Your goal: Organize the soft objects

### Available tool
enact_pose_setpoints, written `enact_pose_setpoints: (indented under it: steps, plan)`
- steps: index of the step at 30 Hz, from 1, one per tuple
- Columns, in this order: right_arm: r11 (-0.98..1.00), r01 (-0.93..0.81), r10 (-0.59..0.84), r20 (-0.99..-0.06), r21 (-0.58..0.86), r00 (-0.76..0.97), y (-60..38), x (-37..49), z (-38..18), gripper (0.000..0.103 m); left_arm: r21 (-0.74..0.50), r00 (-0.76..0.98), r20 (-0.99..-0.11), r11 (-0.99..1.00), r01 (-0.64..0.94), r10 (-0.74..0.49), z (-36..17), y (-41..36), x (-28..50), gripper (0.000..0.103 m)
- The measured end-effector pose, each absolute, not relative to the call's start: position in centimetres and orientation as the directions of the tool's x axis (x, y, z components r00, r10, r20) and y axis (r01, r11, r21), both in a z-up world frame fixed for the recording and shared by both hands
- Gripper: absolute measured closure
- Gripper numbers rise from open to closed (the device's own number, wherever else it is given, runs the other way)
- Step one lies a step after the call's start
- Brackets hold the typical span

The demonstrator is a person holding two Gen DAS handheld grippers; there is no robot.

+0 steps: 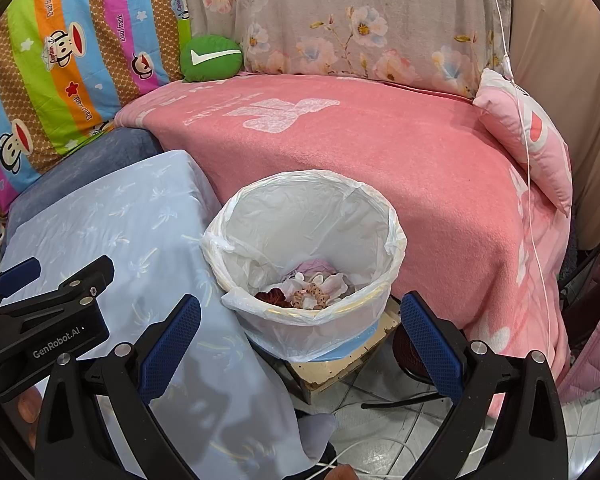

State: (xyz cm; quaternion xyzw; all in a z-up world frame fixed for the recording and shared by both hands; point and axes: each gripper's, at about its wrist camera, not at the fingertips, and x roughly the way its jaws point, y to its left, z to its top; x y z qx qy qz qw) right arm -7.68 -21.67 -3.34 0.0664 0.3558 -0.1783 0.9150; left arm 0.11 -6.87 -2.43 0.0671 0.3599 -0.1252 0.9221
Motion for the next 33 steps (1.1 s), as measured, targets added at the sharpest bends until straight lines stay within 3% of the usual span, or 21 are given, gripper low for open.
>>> enact_pose_setpoints:
  steps: [33]
  plan:
    - [0.926, 0.378, -0.280, -0.673, 0.000, 0.685, -22.00, -7.94, -3.10, 0.006, 0.043, 0.714, -0.674, 0.954, 0.295, -0.190, -2.22, -7.26, -0.39, 0.008]
